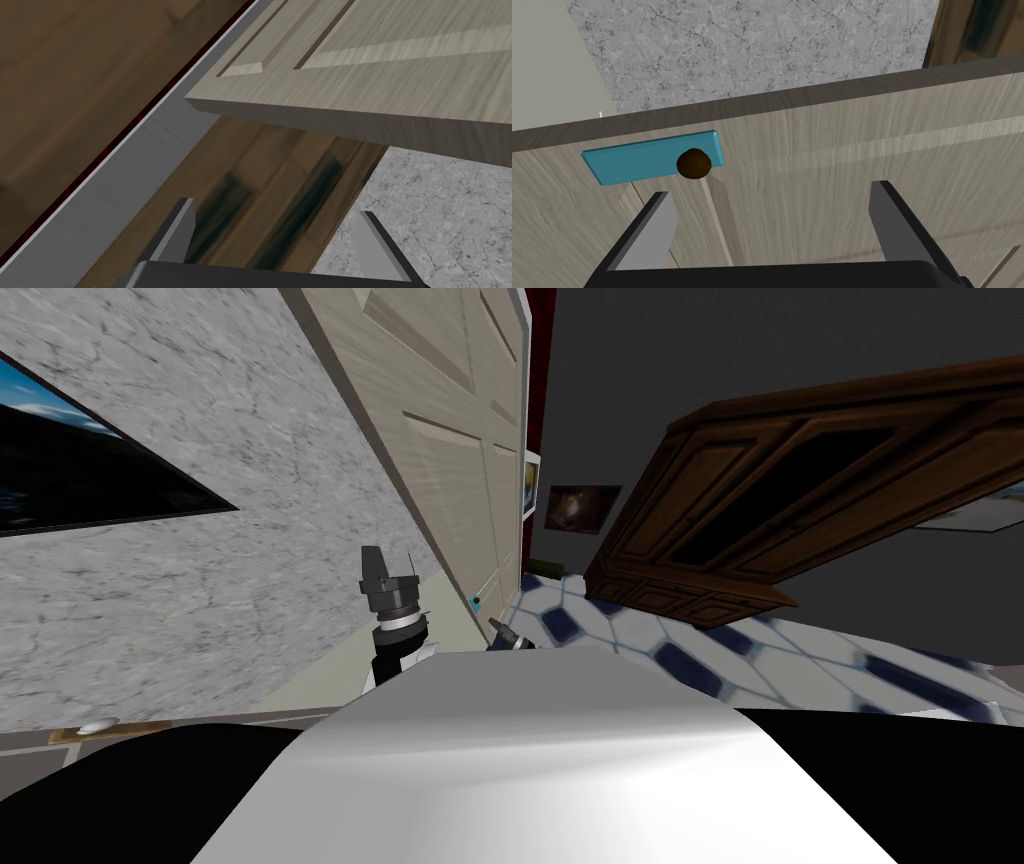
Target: Push the door open
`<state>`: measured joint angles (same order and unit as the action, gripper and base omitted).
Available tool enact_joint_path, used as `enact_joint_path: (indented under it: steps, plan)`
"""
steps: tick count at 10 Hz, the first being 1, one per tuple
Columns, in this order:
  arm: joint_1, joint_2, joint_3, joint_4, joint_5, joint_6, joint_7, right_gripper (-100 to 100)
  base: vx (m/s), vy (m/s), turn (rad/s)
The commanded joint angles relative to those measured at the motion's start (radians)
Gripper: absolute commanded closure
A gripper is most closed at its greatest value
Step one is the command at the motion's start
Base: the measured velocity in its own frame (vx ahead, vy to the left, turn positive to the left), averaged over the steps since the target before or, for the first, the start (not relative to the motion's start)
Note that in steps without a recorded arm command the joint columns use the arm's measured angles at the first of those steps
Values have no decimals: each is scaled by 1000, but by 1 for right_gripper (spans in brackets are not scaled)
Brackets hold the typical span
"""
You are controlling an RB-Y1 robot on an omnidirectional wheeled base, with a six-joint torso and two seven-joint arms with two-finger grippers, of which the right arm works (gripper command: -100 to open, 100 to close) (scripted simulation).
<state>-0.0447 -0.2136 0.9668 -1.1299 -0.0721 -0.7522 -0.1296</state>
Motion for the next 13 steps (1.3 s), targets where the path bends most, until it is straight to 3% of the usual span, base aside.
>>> enact_joint_path:
  steps: [1, 9, 10, 11, 13]
  plan:
    - [-17, -7, 38, 40, -1, -10, -6, -100, 161, -22, 18]
    - [-87, -24, 161, 180, -6, -37, -32, -100, 160, -22, 10]
    - [-92, -25, 171, 191, -6, -40, -34, -100, 117, -9, 51]
    - [-87, -29, 164, 172, -6, -33, -33, -100, 63, -5, -5]
    - [-84, -18, 157, 187, -4, -36, -29, -100, 85, 136, 39]
